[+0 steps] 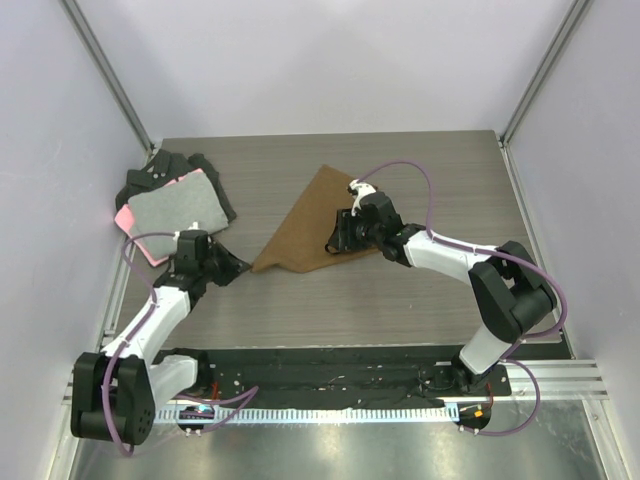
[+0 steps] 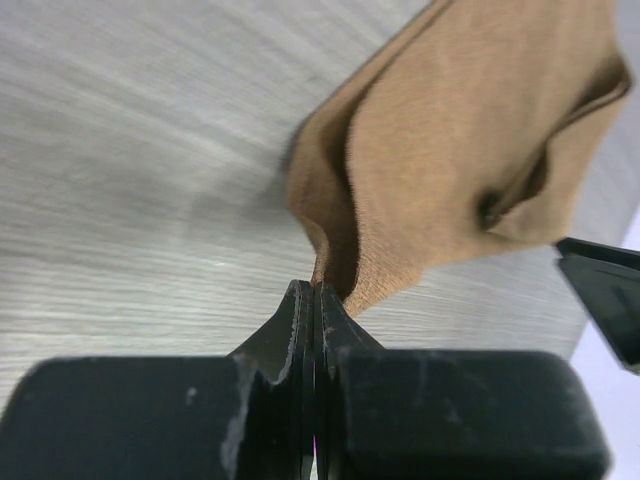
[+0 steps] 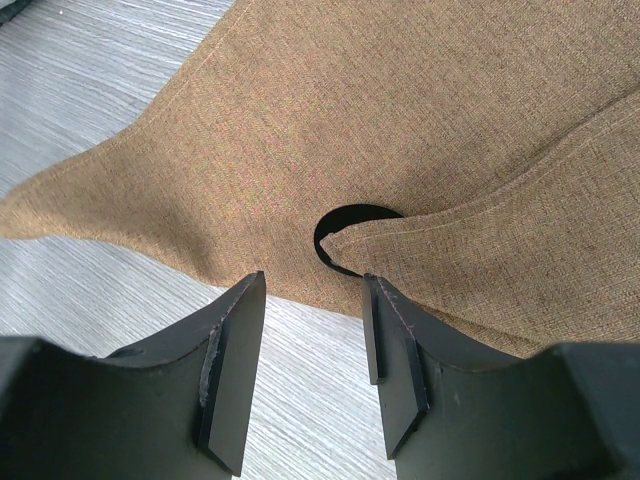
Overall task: Fold the napkin, place the utensils inside, and roll it up
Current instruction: Fold the napkin
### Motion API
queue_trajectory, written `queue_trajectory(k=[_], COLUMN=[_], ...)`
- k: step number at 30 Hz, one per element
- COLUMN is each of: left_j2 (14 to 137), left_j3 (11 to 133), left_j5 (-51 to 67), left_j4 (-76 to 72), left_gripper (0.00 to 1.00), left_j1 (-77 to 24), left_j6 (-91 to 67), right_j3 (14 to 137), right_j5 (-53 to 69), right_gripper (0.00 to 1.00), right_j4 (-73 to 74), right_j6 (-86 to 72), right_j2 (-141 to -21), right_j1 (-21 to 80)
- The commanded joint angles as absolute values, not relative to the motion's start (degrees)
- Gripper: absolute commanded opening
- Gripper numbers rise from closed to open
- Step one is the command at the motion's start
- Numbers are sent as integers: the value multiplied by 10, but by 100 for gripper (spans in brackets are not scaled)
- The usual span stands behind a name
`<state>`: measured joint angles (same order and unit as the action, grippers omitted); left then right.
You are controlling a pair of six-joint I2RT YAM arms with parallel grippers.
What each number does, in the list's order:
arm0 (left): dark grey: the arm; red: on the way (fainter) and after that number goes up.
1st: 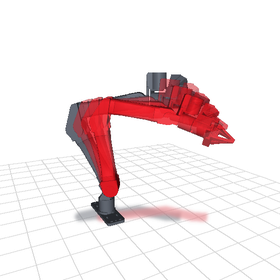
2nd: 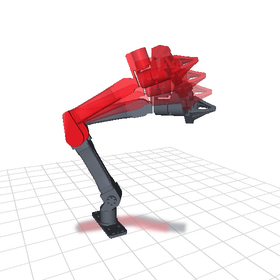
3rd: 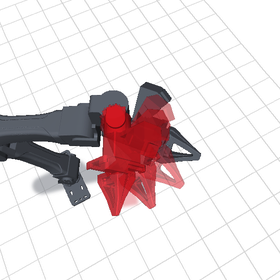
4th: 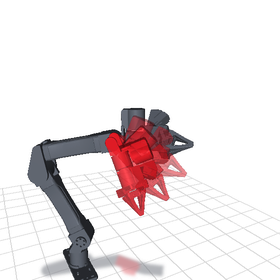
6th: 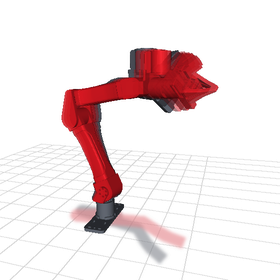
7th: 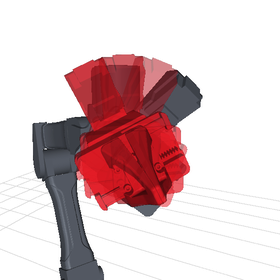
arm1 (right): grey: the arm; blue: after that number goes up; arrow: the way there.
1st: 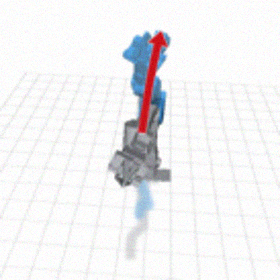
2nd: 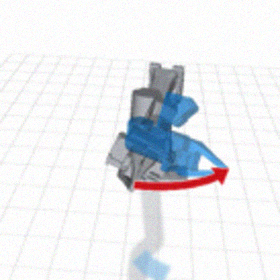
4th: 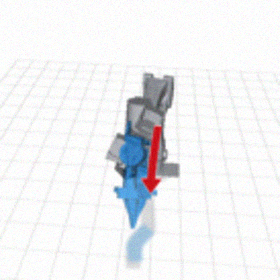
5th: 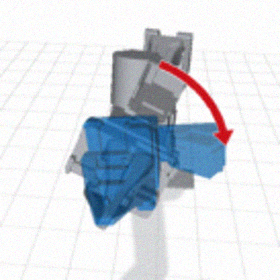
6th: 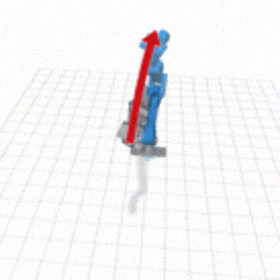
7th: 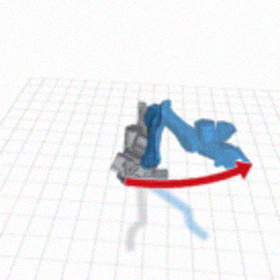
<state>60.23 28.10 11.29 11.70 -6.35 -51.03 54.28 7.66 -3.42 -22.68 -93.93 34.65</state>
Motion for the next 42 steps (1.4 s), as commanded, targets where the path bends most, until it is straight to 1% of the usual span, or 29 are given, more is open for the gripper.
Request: queue_trajectory(k=[1,7,14,17,20,22,29,35,42], left_j2=[599,628,700,737,786,812,937,992,1034], left_j3=[324,359,436,471,510,529,624,696,745], left_j5=[143,163,156,149,156,163,179,175,180], left_j4=[103,72,49,41,34,32,25,8,3], left_gripper=[0,0,0,0,0,0,0,0,0], left_j1=[-63,-72,-123,-137,-156,-176,-228,-276,-306], left_j6=[-527,-530,-511,-499,-489,-483,-472,-475,-480], right_j3=[539,532,529,525,519,508,454,428,406], right_j5=[78,94,75,34,-58,-86,-112,-106,-98], right_gripper=[51,51,50,50,50,50,51,52,52], right_j4=[-66,-88,-85,-67,-29,-19,-17,-4,14], right_j6=[-235,-253,-265,-272,-308,-335,-354,-346,-342], right_j2=[-938,-946,-947,-935,-917,-906,-832,-788,-768], right_j1=[345,345,345,345,337,318,254,201,181])
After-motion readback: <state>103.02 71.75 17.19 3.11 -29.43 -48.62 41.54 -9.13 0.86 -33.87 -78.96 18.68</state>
